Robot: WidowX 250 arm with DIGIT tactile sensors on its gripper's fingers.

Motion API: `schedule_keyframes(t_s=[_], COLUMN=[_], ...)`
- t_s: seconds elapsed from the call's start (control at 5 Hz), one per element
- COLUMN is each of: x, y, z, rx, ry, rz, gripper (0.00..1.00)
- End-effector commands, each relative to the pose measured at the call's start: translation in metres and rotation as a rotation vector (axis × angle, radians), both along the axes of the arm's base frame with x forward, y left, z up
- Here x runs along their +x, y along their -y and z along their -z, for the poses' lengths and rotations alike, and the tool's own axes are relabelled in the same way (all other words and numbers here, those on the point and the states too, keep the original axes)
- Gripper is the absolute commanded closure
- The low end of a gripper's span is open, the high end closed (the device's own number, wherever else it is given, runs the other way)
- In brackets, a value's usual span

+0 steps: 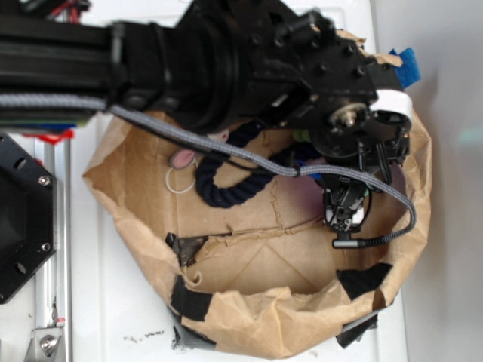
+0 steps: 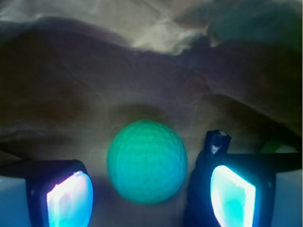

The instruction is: Grab the green ball.

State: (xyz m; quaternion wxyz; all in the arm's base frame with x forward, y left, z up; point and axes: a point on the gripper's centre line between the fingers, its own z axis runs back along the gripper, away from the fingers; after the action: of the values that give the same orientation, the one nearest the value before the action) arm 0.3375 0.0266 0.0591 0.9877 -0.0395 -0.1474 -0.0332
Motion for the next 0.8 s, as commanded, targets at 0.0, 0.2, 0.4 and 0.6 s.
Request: schedule_keyframes(t_s=[0.0,0.2,0.4,0.6], x=[0.0077,0.0062,0.007,0.0073], y=[0.0132,0.0121,0.0097,0.0086], z=[0.0188,0.0214,0.0207,0.0204], rx=[0.042,0.049,0.043,0.042], ry=[-0.002,0.005,0.003,0.003], rz=[0.027,0.023,0.017,0.009], gripper=[0.0,1.0,1.0,1.0])
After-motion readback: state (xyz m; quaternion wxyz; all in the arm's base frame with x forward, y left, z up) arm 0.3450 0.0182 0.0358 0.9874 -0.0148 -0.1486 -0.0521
